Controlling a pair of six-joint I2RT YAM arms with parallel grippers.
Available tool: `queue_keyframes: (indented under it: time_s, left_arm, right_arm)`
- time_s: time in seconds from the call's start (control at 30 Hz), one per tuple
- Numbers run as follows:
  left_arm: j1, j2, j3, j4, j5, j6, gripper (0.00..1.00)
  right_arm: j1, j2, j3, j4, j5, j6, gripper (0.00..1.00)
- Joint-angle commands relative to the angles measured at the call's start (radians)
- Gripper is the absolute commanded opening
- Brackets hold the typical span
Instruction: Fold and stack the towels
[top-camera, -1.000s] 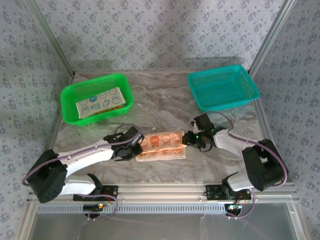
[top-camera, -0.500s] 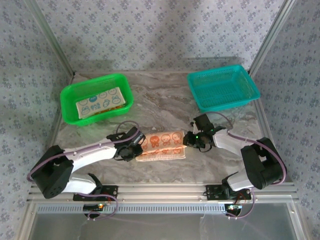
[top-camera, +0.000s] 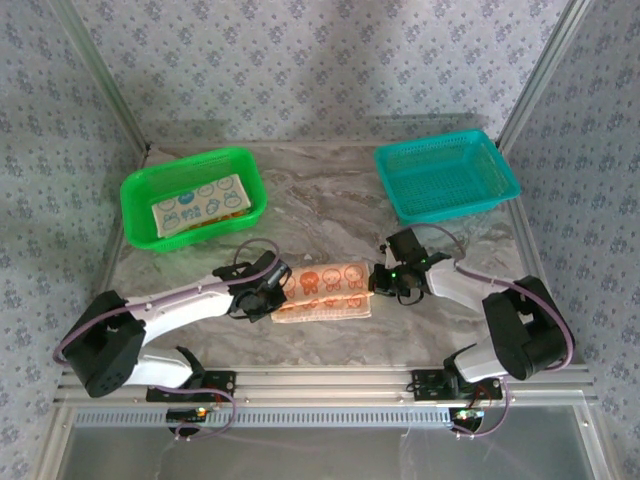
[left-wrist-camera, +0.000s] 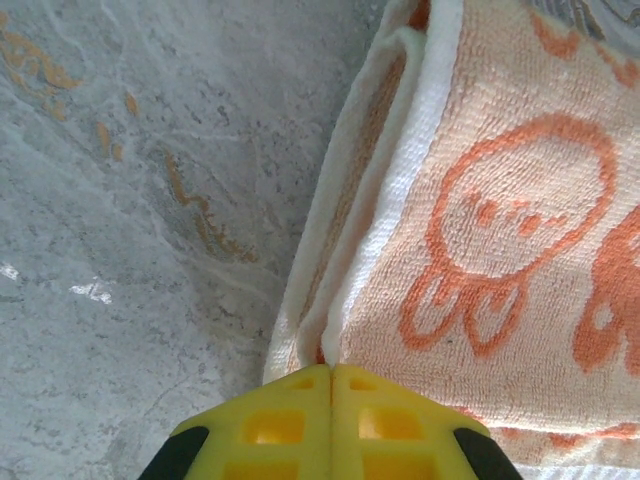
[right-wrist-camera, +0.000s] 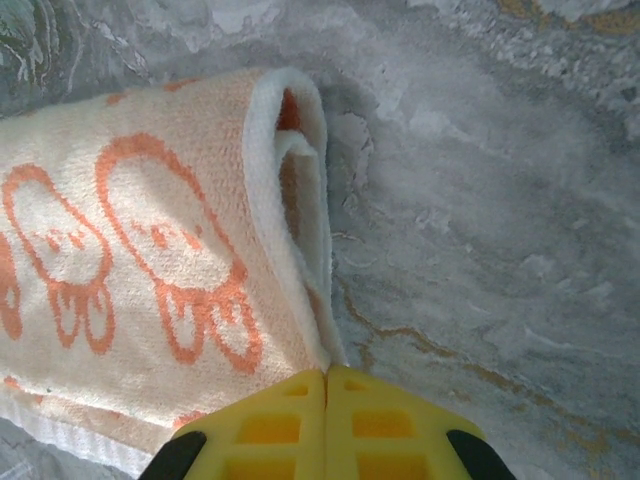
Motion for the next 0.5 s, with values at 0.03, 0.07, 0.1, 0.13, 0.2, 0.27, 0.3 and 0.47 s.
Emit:
queue_keyframes:
  time_s: [0.03,0.07,0.1,0.13,0.2,0.27,0.3,0.47]
  left_arm:
    - [0.01,-0.055,0.064,-0.085,-0.049,0.041,0.0]
    - [0.013,-0.062,0.073,-0.102,-0.052,0.048,0.0]
    - [0.016,-0.069,0.085,-0.116,-0.056,0.058,0.0]
    - [0.02,-0.077,0.093,-0.13,-0.056,0.065,0.0]
    - [0.025,-0.093,0.1,-0.15,-0.059,0.071,0.0]
    - [0.028,-0.112,0.103,-0.17,-0.061,0.075,0.0]
    - [0.031,-0.123,0.104,-0.183,-0.061,0.075,0.0]
    - [0.033,-0.175,0.113,-0.232,-0.06,0.08,0.0]
  right_arm:
    - [0.007,-0.056,0.028,-0.069,-0.001,-0.006,0.0]
    - [0.006,-0.065,0.032,-0.075,0.0,-0.005,0.0]
    - [0.006,-0.075,0.037,-0.084,0.0,-0.001,0.0]
    - [0.006,-0.084,0.042,-0.093,-0.002,0.002,0.0]
    - [0.01,-0.103,0.044,-0.107,-0.005,0.01,0.0]
    - [0.018,-0.123,0.043,-0.122,-0.004,0.019,0.0]
    - [0.024,-0.133,0.042,-0.13,-0.002,0.023,0.0]
    - [0.051,-0.193,0.041,-0.175,0.016,0.049,0.0]
